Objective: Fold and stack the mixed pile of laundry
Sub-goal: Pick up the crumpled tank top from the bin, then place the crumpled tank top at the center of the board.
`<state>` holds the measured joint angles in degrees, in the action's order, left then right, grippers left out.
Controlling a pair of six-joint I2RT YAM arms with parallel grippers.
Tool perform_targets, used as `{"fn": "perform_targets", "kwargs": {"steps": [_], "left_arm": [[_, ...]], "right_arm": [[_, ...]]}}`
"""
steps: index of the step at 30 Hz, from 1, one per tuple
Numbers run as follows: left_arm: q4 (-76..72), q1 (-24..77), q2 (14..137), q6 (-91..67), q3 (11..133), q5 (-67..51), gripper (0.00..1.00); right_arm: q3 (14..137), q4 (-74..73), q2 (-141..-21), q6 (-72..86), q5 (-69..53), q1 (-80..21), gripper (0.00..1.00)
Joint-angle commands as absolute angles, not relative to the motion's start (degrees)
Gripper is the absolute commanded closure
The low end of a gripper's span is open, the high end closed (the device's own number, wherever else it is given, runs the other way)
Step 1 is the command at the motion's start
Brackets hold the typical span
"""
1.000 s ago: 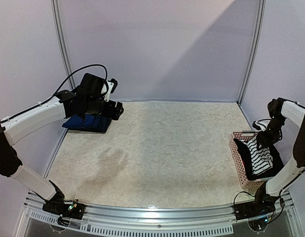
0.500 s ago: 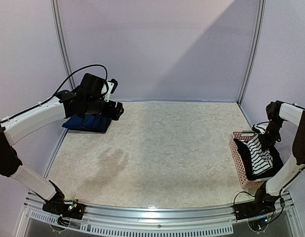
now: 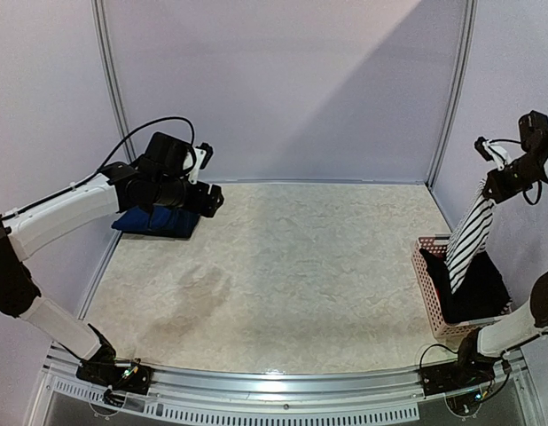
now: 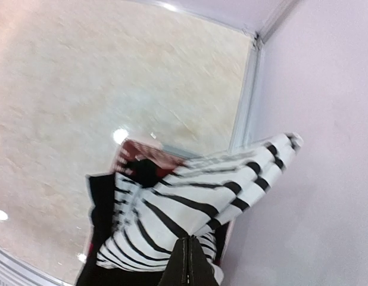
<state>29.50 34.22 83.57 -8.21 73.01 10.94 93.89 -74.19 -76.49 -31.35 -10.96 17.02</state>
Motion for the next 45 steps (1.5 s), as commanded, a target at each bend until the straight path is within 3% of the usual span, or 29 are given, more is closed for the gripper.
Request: {"fn": "perform_targets", "kwargs": {"steps": [1,11,18,22,25,28,33,39,45], "left_arm": [[30.67,34.45,84.91,-8.46,74.09,10.13,0.10],[28.55,35.09,85.06,-4.09,73.40,9.19,0.11],[34.77,37.12,80.42,-4.55,77.75,12.65,0.12],[35.54,37.40,76.51,-6.84,75.17,11.94,0.12],[36.53,37.65,75.11,-8.31,73.20,11.38,0.13],[36.94,38.15,74.84,-9.78,71.50,10.21,0.14],[37.50,41.17,76.88,-12.01,69.74,7.33,0.18],[33.69,46.68,82.66,-16.27,66.70,4.46,0.27],[31.09,48.04,84.78,-25.14,63.57,4.49,0.36]], "right_arm": [[101.34,-79.61,-77.66,-30.70,-25.23,13.80,1.00],[127.72,-75.10,-88.90,-22.24,-38.02,-8.89,1.00],[127.78,-65.36,-92.68,-20.13,-57.99,-10.07,1.00],[118.06,-53.11,-94.19,-11.72,-51.00,-10.02,1.00],[109.62,-48.95,-98.52,-5.90,-32.56,-10.10,0.73],[109.63,-55.06,-105.31,-3.62,-22.77,-9.98,0.61],[95.74,-53.53,-102.15,-11.64,-27.32,-14.31,0.58],[79.15,-50.69,-92.75,-29.24,-14.28,-33.40,0.58],[75.57,-44.88,-97.93,-30.74,-8.24,-45.81,0.55]]}}
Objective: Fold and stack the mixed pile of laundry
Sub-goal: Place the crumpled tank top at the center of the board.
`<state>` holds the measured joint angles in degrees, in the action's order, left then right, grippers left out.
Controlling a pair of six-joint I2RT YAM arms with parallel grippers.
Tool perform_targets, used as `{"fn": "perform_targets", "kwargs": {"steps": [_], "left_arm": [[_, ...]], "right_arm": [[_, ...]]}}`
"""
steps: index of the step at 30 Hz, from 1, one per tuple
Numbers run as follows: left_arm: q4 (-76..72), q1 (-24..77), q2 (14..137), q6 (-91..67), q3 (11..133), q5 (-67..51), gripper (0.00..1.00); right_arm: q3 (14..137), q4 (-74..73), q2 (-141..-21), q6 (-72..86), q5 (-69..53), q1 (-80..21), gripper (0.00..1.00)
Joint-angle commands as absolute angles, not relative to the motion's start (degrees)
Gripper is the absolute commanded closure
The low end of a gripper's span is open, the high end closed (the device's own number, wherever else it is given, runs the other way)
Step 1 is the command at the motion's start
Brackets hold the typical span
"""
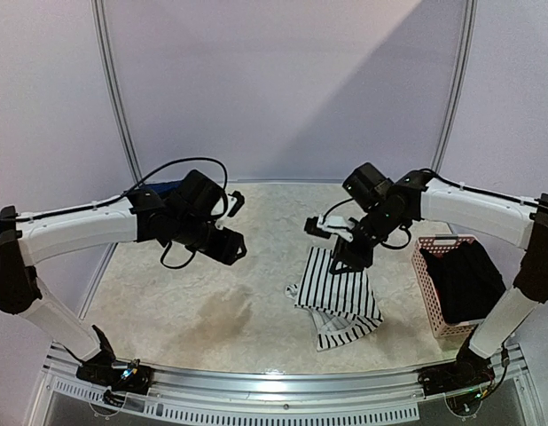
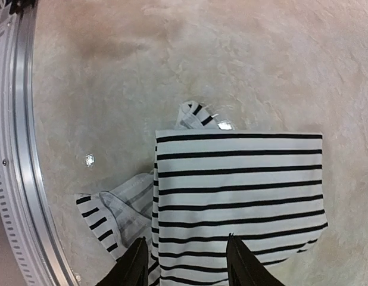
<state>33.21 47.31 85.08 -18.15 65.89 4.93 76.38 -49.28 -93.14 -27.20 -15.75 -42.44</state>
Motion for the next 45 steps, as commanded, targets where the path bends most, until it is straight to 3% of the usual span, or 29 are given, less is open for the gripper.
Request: {"fn": "perform_targets", "kwargs": {"steps": [1,11,17,25,29,32,40,43,45], "left_arm": [[31.04,47.99,84.02,-26.05,62.83,5.30,0.37],[36.28,46.68,73.76,-31.33,55.30,12.61,0.39],[37.26,46.24,69.78,-31.08,53.24,13.62,0.39],[37.16,46.05,69.20,-30.72,52.89,13.80,0.39],[36.83,46.05,68.74,-30.59,52.43,14.23,0.39],[36.98,46.10,68.37,-30.59,52.30,14.32,0.39],[36.62,46.05,68.11,-30.37,51.92,14.91,0.39],[35.88,45.97,69.29,-30.56,51.64,14.65,0.39],[35.79,45.97,69.74,-30.69,51.68,14.21,0.39]], "right_arm": [[76.19,-44.49,-99.45,-30.48,-6.91,-47.50,0.55],[82.95,-43.42,-113.16,-29.57,-0.31,-55.69,0.56],[84.55,-43.77,-116.74,-28.25,3.57,-55.83,0.70],[85.43,-46.57,-117.56,-27.63,1.15,-55.91,0.69],[86.28,-47.34,-118.35,-27.60,1.44,-55.98,0.94],[87.71,-48.52,-118.57,-27.42,0.73,-55.92,1.00],[91.05,-50.58,-112.39,-27.38,-2.41,-55.95,0.98],[89.96,-51.46,-112.88,-27.81,-3.69,-56.24,0.71],[88.44,-50.91,-114.81,-28.33,-2.53,-56.86,0.65]]}}
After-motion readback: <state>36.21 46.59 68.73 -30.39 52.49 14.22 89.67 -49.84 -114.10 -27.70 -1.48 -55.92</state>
